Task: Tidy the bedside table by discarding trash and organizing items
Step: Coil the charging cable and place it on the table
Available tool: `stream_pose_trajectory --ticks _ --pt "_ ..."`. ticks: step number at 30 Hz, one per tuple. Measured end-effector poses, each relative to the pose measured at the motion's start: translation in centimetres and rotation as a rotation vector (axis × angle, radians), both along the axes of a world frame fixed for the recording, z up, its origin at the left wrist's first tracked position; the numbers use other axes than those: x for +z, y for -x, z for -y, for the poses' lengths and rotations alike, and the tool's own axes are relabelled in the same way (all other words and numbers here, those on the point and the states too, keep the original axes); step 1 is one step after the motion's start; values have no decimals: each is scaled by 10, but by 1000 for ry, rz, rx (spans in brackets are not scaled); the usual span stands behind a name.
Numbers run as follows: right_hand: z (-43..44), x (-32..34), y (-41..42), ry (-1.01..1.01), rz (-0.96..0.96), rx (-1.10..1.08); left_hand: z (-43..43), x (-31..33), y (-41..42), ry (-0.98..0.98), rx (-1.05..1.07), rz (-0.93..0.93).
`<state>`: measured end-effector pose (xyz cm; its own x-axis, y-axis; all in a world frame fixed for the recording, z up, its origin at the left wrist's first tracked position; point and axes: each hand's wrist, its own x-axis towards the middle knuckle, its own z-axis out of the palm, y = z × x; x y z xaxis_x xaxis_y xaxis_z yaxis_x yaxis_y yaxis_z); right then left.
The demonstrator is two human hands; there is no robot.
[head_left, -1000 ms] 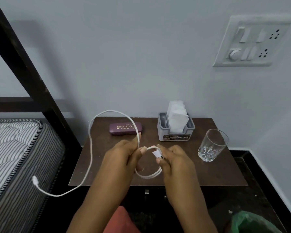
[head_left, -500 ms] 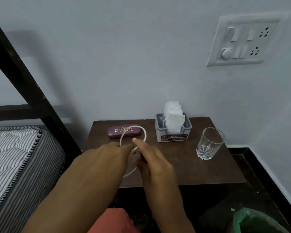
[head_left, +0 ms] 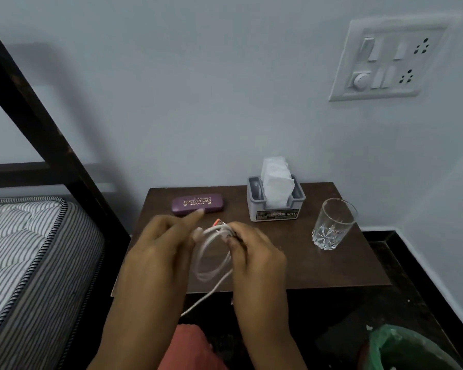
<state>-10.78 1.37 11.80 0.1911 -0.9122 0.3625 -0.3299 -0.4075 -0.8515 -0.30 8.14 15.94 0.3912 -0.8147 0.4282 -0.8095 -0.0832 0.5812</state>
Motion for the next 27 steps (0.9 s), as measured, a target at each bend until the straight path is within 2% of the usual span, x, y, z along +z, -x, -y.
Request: stream_pose_trajectory --ticks 2,4,6,7,9,11,13,15,19,21,24,27 --pt "0 2 2 -203 226 -39 -10 -5 10 67 137 -343" --pt "2 9 3 -436 520 -55 -12 -13 27 -102 232 -882" --pt "3 16 6 -636 762 -10 -7 -32 41 -312 190 -1395" --pt "3 18 7 -716 832 18 -3 -37 44 -308 167 -1586" --pt "1 19 8 -817 877 59 5 -42 38 -70 118 -1850" --pt "-1 14 8 -854 850 59 10 -38 24 234 121 -1939" --pt "0 10 10 -816 754 48 12 -32 9 418 151 -1886" --pt "3 8 13 -744 612 80 12 -24 -4 436 154 -1701" --pt "5 -3 13 -561 215 97 7 -2 -13 42 22 -1093" --pt "3 -7 9 -457 84 89 6 4 -11 -141 -23 -850" --pt "0 -8 5 -316 20 92 7 9 -10 -293 -59 -572" --pt "0 -9 2 -169 -18 85 8 10 -9 -354 -49 -464"
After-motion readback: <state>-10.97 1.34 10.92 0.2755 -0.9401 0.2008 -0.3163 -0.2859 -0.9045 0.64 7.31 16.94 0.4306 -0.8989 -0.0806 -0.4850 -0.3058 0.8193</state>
